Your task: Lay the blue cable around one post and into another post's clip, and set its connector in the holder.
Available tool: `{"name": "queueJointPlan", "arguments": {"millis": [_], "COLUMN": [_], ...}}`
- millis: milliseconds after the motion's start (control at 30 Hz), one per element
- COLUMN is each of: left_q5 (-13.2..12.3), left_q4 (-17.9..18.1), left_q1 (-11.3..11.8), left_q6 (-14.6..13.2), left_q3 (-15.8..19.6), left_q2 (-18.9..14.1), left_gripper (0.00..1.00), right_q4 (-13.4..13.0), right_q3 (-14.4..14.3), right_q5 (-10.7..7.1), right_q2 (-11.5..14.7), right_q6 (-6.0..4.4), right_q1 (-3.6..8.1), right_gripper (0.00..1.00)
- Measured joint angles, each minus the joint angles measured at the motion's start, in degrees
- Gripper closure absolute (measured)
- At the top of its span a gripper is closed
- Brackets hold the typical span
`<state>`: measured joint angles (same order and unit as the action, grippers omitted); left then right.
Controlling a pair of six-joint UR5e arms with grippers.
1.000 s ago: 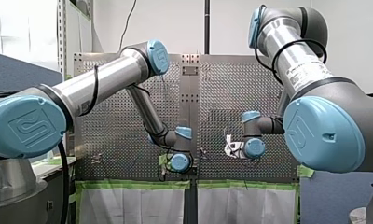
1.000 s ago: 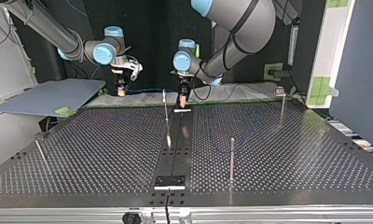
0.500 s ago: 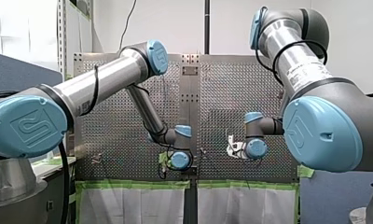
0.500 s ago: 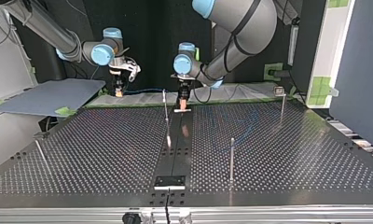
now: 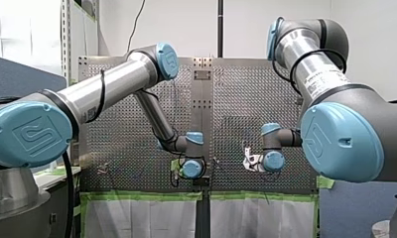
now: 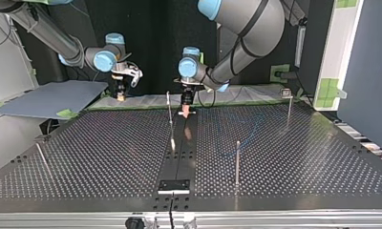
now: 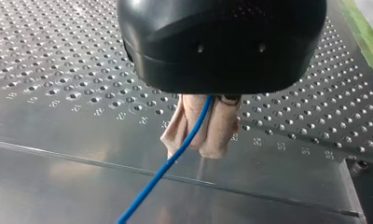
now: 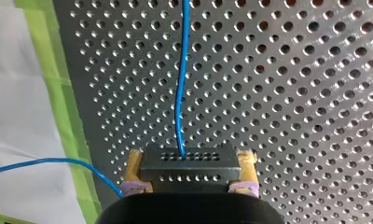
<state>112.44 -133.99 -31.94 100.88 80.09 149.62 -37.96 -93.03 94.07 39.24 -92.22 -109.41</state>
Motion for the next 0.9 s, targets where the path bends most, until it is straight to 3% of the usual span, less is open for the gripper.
{"name": "queueJointPlan", "arguments": {"millis": [500,567,633,667,700,733,767,833,900], "left_q5": [-0.99,-1.65,-2.09,-2.29,-2.39,-2.45,-2.44,-2.17,-1.42], "left_q4": [-0.79,-1.23,-1.82,-2.35,-2.78,-3.2,-3.83,-4.92,-6.19], "left_q1": [1.15,1.21,1.21,1.19,1.19,1.18,1.17,1.17,1.13], "left_q6": [-0.09,-0.12,-0.16,-0.2,-0.26,-0.36,-0.61,-0.99,-1.33], "left_q3": [-0.04,-0.04,-0.02,-0.02,-0.02,-0.02,-0.02,0.01,0.05], "left_q2": [0.0,0.0,0.01,0.01,0.01,0.01,0.0,0.0,0.0], "left_gripper": [1.0,0.95,0.68,0.68,0.55,0.34,0.34,0.05,0.0], "right_q4": [2.75,3.12,3.6,3.79,4.01,4.14,4.24,4.43,4.66], "right_q3": [3.36,3.39,3.39,3.39,3.4,3.4,3.41,3.41,3.41], "right_q5": [-0.23,-0.25,-0.27,-0.27,-0.3,-0.31,-0.33,-0.35,-0.36], "right_q2": [-0.08,-0.09,-0.1,-0.11,-0.13,-0.13,-0.14,-0.15,-0.15], "right_q6": [0.49,0.51,0.59,0.66,0.75,0.82,0.87,0.94,0.98], "right_q1": [1.34,1.39,1.41,1.42,1.42,1.42,1.42,1.43,1.43], "right_gripper": [0.77,0.77,0.77,0.77,0.77,0.77,0.77,0.77,0.77]}}
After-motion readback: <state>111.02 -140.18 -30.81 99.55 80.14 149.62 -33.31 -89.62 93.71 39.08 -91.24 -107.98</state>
